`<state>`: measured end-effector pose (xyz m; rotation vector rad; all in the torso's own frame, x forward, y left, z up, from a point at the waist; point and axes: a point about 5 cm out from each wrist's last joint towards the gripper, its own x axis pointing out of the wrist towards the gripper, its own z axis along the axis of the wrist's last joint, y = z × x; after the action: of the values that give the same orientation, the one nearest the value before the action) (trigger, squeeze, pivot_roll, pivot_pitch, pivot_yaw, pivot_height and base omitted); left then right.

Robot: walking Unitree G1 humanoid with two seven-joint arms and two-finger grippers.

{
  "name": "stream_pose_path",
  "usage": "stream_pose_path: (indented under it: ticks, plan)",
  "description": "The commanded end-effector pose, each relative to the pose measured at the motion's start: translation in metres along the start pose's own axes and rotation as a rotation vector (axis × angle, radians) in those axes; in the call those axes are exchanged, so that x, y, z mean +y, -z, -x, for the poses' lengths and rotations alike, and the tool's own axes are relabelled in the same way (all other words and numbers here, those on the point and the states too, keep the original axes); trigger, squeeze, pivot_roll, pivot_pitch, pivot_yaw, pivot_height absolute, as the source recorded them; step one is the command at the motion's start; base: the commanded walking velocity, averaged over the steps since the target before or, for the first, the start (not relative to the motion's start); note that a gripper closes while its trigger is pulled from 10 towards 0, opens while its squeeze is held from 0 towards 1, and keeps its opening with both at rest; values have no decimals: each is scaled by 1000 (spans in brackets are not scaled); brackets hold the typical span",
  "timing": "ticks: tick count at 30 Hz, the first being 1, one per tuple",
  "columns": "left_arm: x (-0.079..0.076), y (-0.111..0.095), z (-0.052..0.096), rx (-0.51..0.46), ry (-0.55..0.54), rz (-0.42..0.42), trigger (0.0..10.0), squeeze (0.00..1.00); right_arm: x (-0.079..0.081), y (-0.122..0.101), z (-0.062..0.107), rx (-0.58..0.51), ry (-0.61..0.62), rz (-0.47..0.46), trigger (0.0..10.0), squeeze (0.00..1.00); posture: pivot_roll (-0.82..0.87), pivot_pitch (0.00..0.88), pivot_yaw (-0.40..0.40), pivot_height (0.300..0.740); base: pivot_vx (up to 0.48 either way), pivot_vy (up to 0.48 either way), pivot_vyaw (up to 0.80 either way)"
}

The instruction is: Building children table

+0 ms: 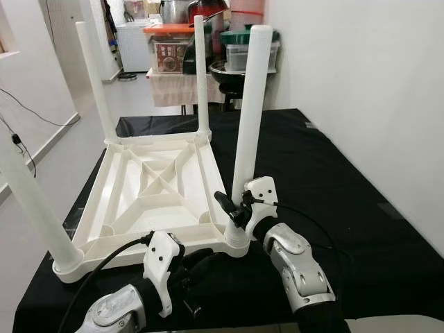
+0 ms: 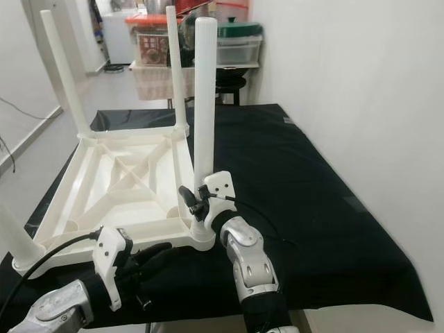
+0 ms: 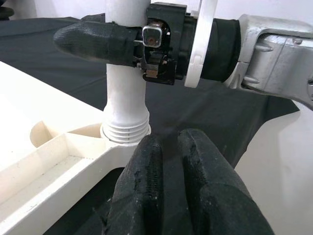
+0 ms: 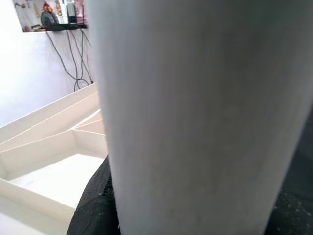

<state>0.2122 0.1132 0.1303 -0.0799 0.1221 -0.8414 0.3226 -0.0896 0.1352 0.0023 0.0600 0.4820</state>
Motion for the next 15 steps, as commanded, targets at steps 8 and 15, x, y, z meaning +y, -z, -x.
stream_pose_path:
  ticks: [8,15]
  plan:
    - [-2,4,-3,13,-3,5,10000,0,-8,3,3,45,-221,-32,10000,243,47,0,-20,740,0,0,0]
    - [-3,6,-6,13,-5,8,10000,0,-26,-23,0,-23,-508,39,10000,0,53,0,-30,740,0,0,0]
